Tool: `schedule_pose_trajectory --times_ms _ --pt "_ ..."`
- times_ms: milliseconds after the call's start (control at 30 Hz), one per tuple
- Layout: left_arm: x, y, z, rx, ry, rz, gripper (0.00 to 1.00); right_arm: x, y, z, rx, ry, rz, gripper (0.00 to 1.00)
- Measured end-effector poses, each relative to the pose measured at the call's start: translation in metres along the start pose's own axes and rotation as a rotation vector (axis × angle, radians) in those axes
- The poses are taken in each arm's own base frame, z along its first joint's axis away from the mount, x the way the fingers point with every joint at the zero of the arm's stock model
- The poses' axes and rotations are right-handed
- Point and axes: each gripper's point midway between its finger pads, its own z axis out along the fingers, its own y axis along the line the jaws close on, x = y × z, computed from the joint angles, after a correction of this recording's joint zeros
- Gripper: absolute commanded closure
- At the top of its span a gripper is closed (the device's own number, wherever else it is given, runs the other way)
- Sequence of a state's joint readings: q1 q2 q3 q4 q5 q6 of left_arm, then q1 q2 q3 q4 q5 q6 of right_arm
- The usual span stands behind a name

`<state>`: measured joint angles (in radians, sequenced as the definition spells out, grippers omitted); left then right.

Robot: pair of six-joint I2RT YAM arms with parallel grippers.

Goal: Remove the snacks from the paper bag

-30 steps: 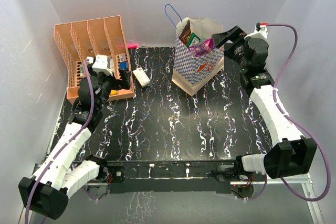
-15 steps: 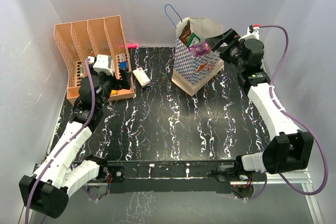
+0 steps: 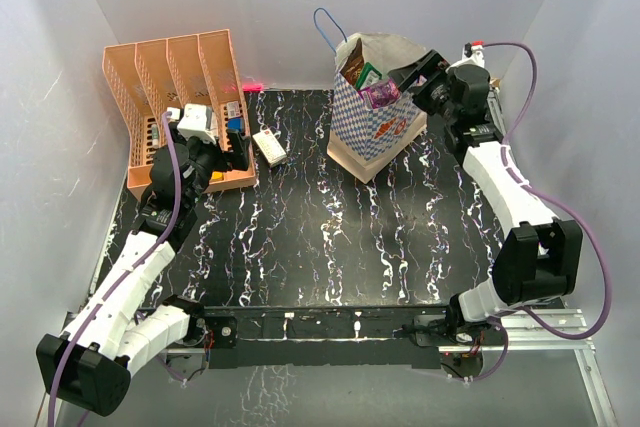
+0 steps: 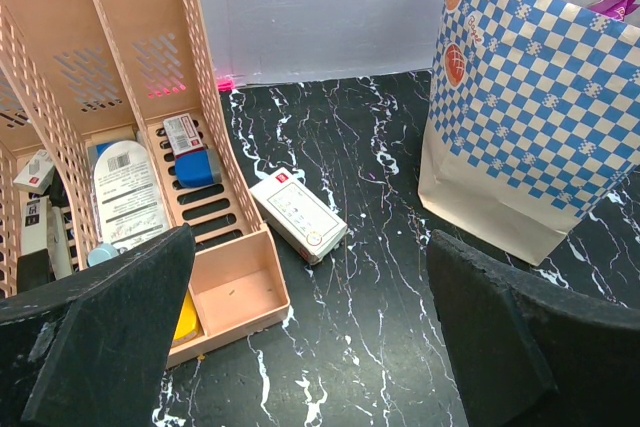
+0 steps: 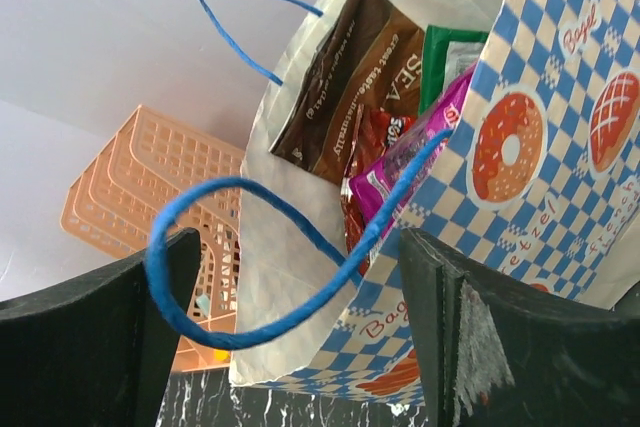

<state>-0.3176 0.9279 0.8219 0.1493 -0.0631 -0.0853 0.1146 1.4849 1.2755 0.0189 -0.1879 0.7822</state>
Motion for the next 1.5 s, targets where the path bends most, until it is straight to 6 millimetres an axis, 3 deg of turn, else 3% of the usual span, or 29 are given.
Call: schedule_pose_trajectory --times_ms 133,333,800,1067,1200,1500 --pt "0.0 0.0 0.0 0.0 0.0 0.0 0.01 -0.014 0.004 -0.001 -0.006 -0.031 -0.012 0.29" --pt "0.0 0.0 0.0 0.0 0.0 0.0 0.02 -0.021 0.008 -0.001 -0.02 -0.045 -0.016 0.3" --pt "0.0 0.001 0.0 -0.004 0.0 0.0 0.01 -0.008 0.009 0.018 -0.081 0.001 0.022 0.3" --pt "0.0 0.001 0.0 -0.005 0.0 0.0 0.02 0.0 0.02 0.017 -0.142 0.047 0.015 0.4" --pt "0.0 0.001 0.0 -0.004 0.0 0.0 0.02 0.006 0.025 0.018 -0.186 0.08 0.008 0.38" --pt "0.001 0.001 0.0 -0.004 0.002 0.001 0.02 0.021 0.04 0.016 -0.275 0.133 -0.059 0.24"
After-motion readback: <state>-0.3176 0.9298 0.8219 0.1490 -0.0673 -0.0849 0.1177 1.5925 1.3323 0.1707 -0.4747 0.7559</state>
